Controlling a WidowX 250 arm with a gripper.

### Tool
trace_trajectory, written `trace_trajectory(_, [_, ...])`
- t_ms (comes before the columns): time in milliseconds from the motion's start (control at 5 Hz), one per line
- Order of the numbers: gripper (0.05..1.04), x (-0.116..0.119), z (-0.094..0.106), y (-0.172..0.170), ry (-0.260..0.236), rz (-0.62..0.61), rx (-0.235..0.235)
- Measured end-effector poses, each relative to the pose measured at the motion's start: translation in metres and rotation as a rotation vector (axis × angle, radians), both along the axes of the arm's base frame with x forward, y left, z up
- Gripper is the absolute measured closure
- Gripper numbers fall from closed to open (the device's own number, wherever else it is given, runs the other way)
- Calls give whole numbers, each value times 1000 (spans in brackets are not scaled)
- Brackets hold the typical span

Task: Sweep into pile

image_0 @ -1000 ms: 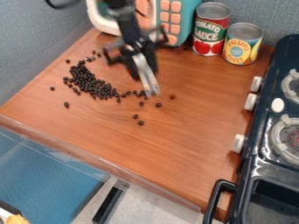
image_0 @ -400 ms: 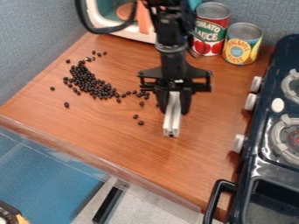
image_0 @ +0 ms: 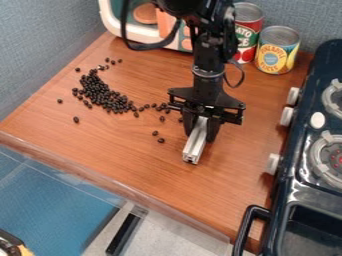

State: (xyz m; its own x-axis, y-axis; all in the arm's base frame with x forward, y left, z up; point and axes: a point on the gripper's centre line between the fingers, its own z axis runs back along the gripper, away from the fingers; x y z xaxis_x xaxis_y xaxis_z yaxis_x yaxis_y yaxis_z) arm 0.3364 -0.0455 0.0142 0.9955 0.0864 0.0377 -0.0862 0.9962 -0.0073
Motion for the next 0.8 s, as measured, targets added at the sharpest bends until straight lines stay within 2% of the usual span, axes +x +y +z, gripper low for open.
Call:
trace_trajectory(400, [698,17,-3,15,21,16,-13])
trace_trajectory(800, [698,14,-3,61,43,71,-10])
